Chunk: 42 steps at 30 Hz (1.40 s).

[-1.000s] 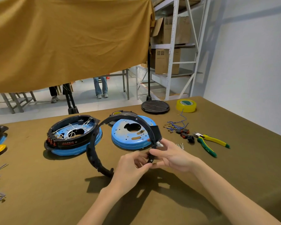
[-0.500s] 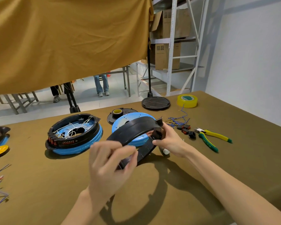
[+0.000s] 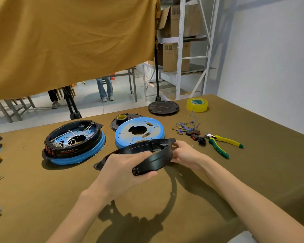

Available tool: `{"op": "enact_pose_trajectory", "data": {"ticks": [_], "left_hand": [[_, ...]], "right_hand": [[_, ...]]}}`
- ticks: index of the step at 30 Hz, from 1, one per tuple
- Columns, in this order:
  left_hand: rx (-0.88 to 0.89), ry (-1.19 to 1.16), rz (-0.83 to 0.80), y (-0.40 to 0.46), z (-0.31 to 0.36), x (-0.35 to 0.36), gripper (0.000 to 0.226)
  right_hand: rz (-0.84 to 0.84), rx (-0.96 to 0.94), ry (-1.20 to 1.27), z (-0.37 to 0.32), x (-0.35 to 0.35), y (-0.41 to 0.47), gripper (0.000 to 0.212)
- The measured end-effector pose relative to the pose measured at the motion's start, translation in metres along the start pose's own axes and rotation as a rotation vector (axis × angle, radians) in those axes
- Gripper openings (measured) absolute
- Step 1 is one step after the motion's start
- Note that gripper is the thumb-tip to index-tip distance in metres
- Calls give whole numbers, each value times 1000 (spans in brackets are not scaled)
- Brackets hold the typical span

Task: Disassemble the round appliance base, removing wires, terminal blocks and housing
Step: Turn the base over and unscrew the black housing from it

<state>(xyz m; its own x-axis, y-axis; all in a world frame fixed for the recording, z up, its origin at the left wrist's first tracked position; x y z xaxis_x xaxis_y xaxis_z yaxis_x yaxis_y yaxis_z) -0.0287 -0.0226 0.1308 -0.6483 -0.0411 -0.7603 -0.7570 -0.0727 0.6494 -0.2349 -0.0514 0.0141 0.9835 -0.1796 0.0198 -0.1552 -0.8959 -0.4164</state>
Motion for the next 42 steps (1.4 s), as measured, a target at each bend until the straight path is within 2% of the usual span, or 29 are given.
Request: {"op": "enact_pose_trajectory", "data": {"ticks": [3,5,9,12,15,19,21,23,25,29,32,34,36,39,42], "left_hand": [[-6,1,22,-5,-2,1,48],[-43,-26,82,-10,-9,-4,50],[-143,-151,297,-14,-26,-26,45],[-315,-305,499,-20,-44,-41,33],[-513,-437,686,-39,-67,-43,23],[-728,-462,841,-70,-101,-39,28],[-849,-522,929,-88,-119,-34,30],[-968,-604,1005,-105,-138,-27,41],[-1061,-676,1027,-118,-151,-16,52],[-1121,-747,1019,-130,-153,1,56],[-1141,-796,987,-135,-154,11,51],[-1183,-842,959,-139,-154,20,48],[-1218,-911,942,-140,-153,32,47],[-1255,-974,921,-141,-152,46,43],[-1278,-924,869,-146,-155,50,41]], "right_hand": [[-6,-15,11,-1,1,0,51],[24,-31,-45,0,1,1,45],[163,-190,-562,-4,14,1,31],[102,-245,-833,9,50,3,41],[22,-312,-933,16,80,0,45],[94,-426,-940,7,89,-7,23],[98,-421,-929,8,90,-7,18],[105,-425,-926,10,86,-6,16],[195,-437,-818,4,65,-8,12],[626,-455,-574,-12,-20,-24,9],[884,-371,-579,-8,-78,-37,9],[989,-318,-615,-3,-104,-43,11],[1007,-274,-670,2,-116,-43,11],[948,-260,-758,9,-114,-37,11],[906,-274,-742,13,-113,-35,10]]}}
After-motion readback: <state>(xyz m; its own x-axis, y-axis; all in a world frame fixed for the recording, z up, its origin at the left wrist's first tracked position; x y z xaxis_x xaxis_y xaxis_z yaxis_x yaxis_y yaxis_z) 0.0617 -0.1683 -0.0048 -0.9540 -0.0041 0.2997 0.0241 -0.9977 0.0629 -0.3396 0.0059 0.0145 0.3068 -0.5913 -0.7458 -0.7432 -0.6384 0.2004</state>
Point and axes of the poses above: each hand's wrist, its own y-axis towards the middle knuckle, its own x-axis out of the palm, z = x × y, the point moved 10 cm from there along y, towards the middle knuckle, and after that the axes turned 11 degrees about x, right-handed, at the moved point
